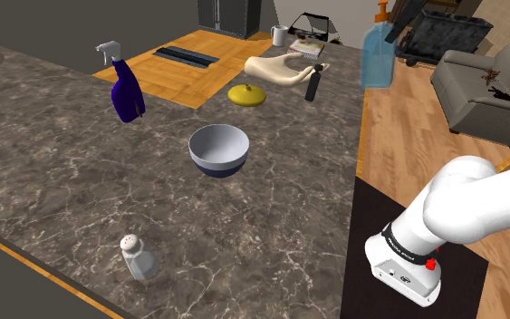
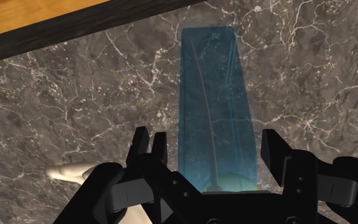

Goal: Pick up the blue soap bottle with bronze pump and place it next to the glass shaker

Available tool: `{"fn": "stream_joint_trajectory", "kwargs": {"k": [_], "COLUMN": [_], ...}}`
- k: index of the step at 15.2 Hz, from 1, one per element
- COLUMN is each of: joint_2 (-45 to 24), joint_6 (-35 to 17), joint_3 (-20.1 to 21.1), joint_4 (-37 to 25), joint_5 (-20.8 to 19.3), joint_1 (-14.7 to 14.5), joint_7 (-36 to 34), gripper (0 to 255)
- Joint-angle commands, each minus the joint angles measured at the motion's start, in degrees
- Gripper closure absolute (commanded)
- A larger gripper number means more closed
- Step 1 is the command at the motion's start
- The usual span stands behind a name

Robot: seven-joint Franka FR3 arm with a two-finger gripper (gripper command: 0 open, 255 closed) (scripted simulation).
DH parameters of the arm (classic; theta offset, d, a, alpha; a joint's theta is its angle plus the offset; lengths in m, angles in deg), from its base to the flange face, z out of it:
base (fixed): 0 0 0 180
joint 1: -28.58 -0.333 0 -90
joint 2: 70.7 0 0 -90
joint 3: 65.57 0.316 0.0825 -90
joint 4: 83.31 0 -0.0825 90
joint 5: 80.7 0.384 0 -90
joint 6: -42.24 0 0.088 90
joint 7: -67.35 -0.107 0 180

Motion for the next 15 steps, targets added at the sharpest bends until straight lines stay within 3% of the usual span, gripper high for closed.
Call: {"fn": "stream_joint_trajectory", "kwargs": {"k": [1,15], "joint_2": [-0.9,-7.9], "joint_6": [1.8,12.3], "joint_3": [0.1,-0.5], "joint_4": [-2.7,-20.0], "joint_5": [0.3,2.1], "joint_1": [-0.2,-1.8], "joint_7": [0.1,0.8], "gripper": [255,255]}}
